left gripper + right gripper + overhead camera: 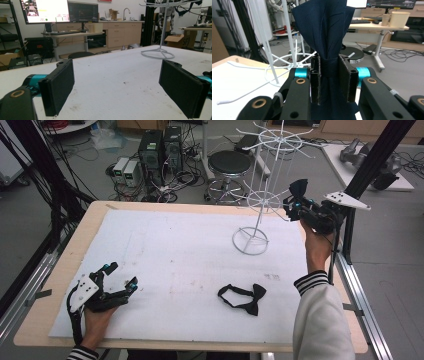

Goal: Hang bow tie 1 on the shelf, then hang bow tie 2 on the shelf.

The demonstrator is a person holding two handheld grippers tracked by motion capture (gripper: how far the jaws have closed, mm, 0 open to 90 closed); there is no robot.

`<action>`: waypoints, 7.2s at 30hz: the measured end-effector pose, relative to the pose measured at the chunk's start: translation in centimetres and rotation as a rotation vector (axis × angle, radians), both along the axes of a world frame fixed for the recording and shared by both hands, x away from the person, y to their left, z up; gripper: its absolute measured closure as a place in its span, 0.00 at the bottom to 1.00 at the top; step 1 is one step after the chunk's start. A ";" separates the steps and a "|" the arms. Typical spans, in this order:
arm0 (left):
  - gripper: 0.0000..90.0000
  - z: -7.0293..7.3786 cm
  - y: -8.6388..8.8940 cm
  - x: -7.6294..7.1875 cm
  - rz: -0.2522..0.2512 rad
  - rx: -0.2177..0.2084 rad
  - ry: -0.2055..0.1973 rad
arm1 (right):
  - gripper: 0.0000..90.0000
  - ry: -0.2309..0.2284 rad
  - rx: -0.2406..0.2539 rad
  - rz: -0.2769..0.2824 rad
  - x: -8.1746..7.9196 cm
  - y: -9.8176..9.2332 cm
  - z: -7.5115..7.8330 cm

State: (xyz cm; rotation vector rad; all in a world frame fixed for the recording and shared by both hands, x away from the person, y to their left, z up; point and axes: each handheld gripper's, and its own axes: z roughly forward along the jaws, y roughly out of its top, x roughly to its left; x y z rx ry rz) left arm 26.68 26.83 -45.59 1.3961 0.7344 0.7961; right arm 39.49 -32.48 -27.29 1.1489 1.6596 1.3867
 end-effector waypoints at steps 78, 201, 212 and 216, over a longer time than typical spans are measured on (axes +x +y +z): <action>0.15 0.0 0.0 0.0 0.003 -0.002 -0.004 | 0.12 -0.022 0.018 0.256 -9.8 -1.8 -5.8; 0.15 0.0 -0.1 0.0 0.010 0.010 -0.002 | 0.17 0.410 -0.723 1.118 -5.7 8.1 -12.3; 0.15 0.0 -0.1 0.0 0.010 0.008 -0.002 | 0.18 0.442 -0.783 1.169 -6.0 8.6 -12.9; 0.15 0.0 -0.1 0.0 0.010 0.009 -0.002 | 0.21 0.444 -0.793 1.182 -6.0 8.7 -13.0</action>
